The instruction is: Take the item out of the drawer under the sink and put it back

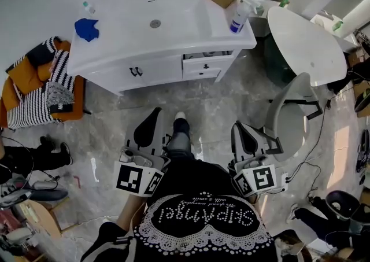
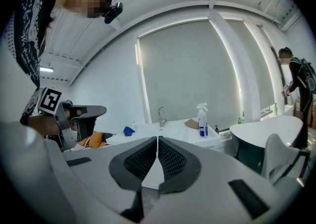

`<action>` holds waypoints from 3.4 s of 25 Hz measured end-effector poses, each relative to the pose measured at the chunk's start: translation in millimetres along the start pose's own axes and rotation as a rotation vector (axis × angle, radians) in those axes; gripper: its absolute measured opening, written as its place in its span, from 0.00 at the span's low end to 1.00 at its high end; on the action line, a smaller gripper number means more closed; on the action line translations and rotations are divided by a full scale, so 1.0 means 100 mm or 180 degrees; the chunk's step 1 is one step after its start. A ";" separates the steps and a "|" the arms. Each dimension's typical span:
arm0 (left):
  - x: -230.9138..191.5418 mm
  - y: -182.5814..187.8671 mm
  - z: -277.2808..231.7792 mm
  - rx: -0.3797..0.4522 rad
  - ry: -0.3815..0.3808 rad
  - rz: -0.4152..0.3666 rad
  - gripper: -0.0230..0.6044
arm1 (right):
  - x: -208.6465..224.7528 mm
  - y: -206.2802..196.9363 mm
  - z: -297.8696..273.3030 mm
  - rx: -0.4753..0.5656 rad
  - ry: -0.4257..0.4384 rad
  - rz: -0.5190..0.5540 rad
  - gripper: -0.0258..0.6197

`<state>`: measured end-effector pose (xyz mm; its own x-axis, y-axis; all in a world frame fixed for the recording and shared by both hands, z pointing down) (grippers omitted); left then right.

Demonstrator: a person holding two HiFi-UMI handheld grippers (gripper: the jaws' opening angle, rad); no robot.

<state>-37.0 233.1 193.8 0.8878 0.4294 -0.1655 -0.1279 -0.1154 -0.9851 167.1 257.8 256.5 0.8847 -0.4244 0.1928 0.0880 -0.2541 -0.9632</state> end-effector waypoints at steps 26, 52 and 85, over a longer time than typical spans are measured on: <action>-1.71 0.37 -1.30 0.0051 0.0216 0.0131 0.04 | 0.03 0.56 -2.12 -0.0077 0.0200 0.0045 0.07; -1.82 0.48 -1.58 0.0167 0.0429 0.0187 0.04 | 0.45 0.67 -2.36 -0.0113 0.0141 0.0059 0.07; -1.57 -0.10 -1.80 -0.0225 0.0155 0.0593 0.04 | 0.78 -0.16 -2.64 -0.0740 -0.0010 0.0285 0.14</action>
<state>-95.3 5.2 238.3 0.8722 0.3512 -0.3405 -0.2620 -0.2523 -0.9315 114.1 -1.1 336.1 0.8857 -0.4515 0.1077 -0.0980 -0.4088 -0.9073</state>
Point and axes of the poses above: the fingertips, and each gripper's own axes: z backward along the fingers, x to its right, y out of its top, the point moved 1 cm from there along z, backward along the fingers
